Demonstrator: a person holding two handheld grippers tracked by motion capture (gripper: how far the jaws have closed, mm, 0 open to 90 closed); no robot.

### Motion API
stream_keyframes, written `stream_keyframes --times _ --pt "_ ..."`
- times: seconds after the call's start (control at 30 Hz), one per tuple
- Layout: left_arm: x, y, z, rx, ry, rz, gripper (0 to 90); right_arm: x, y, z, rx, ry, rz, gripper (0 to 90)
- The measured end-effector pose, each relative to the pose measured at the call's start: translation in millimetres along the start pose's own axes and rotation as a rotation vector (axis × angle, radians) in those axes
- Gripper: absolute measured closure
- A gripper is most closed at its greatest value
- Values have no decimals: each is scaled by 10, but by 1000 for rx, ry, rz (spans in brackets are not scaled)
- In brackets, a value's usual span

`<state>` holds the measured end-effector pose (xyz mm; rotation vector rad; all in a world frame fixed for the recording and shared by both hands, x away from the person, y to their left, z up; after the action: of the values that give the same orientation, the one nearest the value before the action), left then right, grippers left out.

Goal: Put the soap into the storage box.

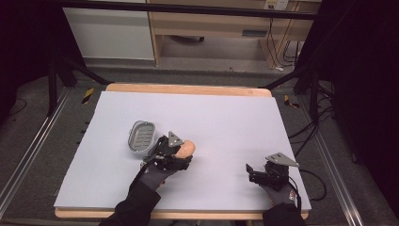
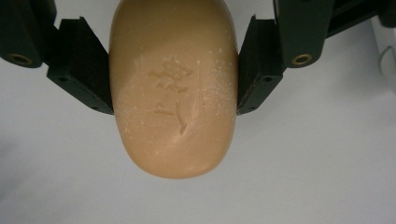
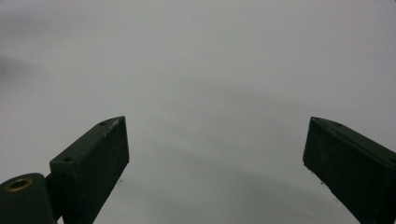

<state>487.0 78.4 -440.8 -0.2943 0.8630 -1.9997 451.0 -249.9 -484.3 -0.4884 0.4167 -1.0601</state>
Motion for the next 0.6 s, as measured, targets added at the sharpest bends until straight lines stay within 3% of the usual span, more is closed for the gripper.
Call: stream_keyframes --times 0.6 --pt "-244 -206 -132 17 -17 22 317 -5 -2 -3 -2 1 1 72"
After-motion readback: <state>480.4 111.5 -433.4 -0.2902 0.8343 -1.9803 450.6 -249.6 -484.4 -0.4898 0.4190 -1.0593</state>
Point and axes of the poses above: each handheld gripper's, and its own axes: y roughly forward along the jaws, z roughly out of its top, x roughly to its right, the point moved 3 cm from there along y, roughly forward along the jaws, and after that the axes turned 9 degrees about z, right-handed, at the moved point
